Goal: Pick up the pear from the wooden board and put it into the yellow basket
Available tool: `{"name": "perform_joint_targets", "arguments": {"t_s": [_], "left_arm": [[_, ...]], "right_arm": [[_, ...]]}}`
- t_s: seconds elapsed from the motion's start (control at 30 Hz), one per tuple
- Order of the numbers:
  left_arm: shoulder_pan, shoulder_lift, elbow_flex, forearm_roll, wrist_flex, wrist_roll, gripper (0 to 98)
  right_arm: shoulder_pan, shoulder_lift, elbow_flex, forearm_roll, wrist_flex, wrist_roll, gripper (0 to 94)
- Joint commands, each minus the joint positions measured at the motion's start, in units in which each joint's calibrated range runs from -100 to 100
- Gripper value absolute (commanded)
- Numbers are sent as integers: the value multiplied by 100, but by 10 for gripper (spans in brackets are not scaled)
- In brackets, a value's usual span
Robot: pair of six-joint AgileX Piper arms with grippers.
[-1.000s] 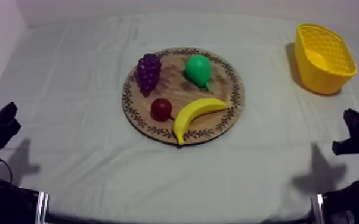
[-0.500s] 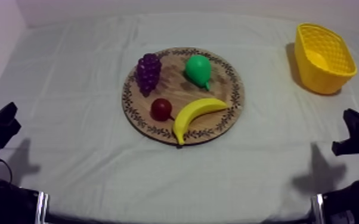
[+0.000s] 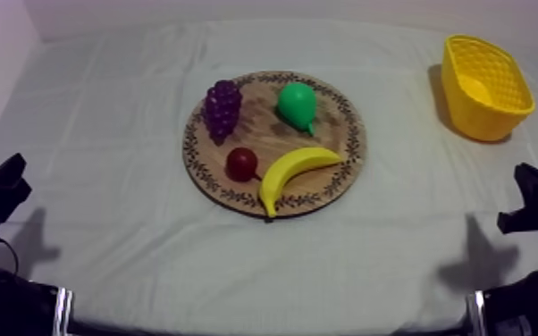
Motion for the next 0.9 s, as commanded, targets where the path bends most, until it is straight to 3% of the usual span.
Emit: {"name": "perform_joint_targets", "arguments": {"t_s": [0.0, 0.27, 0.47, 0.87], "left_arm": [[3, 0, 5, 2, -1, 0, 1], [3, 0, 5, 2, -1, 0, 1], [3, 0, 5, 2, -1, 0, 1], [3, 0, 5, 2, -1, 0, 1]], "right_arm": [[-7, 0, 1, -3, 7, 39, 6], [54, 131, -122, -124, -182, -139, 7], [45, 1266, -1603, -172, -146, -345, 4], [-117, 4278, -5708, -653, 1303, -459, 4]]}}
